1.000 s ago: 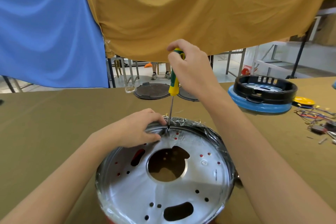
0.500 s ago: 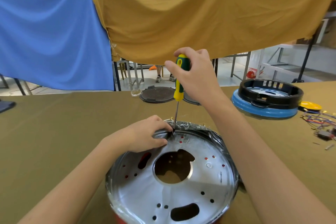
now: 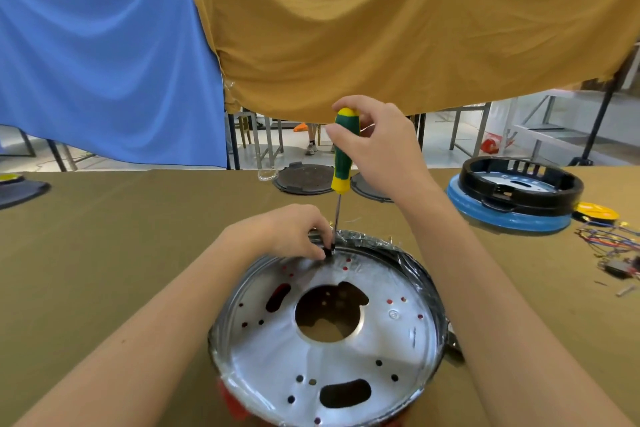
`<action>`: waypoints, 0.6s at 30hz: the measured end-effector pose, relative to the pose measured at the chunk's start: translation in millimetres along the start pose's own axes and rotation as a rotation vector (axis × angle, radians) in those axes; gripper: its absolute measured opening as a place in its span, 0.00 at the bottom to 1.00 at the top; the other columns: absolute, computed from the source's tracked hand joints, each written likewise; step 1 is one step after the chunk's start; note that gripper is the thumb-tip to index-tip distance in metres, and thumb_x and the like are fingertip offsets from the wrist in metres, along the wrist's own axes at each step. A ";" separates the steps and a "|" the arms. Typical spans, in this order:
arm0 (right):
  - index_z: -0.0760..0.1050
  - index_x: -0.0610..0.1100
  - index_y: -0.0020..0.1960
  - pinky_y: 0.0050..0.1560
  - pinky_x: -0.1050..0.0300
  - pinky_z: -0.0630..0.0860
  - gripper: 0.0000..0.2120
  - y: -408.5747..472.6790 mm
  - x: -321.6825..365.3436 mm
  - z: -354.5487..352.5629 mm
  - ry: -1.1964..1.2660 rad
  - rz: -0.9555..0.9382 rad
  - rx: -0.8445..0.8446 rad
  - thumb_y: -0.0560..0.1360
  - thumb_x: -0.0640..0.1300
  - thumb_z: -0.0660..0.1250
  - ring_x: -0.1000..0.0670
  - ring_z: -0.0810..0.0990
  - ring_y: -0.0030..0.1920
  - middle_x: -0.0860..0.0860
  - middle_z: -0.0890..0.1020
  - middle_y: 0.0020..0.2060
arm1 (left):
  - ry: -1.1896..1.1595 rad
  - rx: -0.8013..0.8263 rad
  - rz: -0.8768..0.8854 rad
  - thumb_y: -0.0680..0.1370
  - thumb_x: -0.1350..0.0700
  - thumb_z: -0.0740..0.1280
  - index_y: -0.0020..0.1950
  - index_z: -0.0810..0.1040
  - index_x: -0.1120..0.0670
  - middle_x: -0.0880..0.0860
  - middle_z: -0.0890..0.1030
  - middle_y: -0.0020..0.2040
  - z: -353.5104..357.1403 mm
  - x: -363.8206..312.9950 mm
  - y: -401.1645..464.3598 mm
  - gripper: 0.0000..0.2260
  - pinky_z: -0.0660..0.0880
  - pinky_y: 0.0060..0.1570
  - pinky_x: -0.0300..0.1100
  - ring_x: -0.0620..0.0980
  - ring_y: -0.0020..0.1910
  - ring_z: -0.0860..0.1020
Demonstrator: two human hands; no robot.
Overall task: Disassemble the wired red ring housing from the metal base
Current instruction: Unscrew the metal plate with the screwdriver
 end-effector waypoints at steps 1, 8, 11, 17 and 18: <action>0.79 0.53 0.59 0.35 0.71 0.68 0.11 0.5 -0.2 -0.6 0.025 0.013 0.001 0.77 0.47 0.66 0.57 0.75 0.39 0.51 0.77 0.47 | -0.003 -0.019 0.011 0.76 0.53 0.71 0.52 0.82 0.49 0.43 0.75 0.55 0.3 0.7 0.9 0.06 0.70 0.65 0.48 0.44 0.57 0.74; 0.78 0.54 0.59 0.37 0.73 0.67 0.11 -1.3 2.9 1.7 -0.016 -0.024 0.034 0.78 0.54 0.68 0.57 0.74 0.41 0.52 0.72 0.48 | -0.031 -0.171 0.086 0.73 0.52 0.75 0.45 0.85 0.52 0.44 0.79 0.52 -1.1 -1.5 1.4 0.04 0.73 0.59 0.45 0.42 0.51 0.76; 0.79 0.52 0.61 0.39 0.71 0.69 0.12 1.1 3.8 -2.7 -0.001 -0.026 0.015 0.78 0.45 0.66 0.59 0.75 0.39 0.56 0.76 0.47 | -0.012 -0.205 0.100 0.73 0.52 0.75 0.43 0.85 0.53 0.44 0.78 0.51 1.0 -2.1 3.2 0.05 0.73 0.56 0.40 0.42 0.50 0.76; 0.77 0.53 0.62 0.35 0.79 0.66 0.12 -0.4 -0.2 -0.3 0.040 0.005 0.044 0.78 0.50 0.66 0.59 0.72 0.41 0.52 0.73 0.50 | -0.032 -0.252 0.099 0.74 0.51 0.75 0.41 0.84 0.52 0.42 0.77 0.50 8.0 4.4 6.6 0.05 0.68 0.52 0.34 0.38 0.47 0.74; 0.77 0.54 0.62 0.37 0.79 0.67 0.13 -0.4 -0.9 0.3 0.013 -0.004 0.037 0.78 0.52 0.67 0.59 0.72 0.42 0.51 0.71 0.50 | -0.041 -0.260 0.103 0.74 0.52 0.75 0.41 0.84 0.53 0.42 0.77 0.50 8.5 4.6 6.6 0.05 0.68 0.52 0.34 0.38 0.47 0.75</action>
Point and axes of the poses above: each hand's wrist, its own y-axis towards the middle knuckle, its own z-axis out of the palm, x = y × z, the point moved 5 cm from there along y, towards the middle knuckle
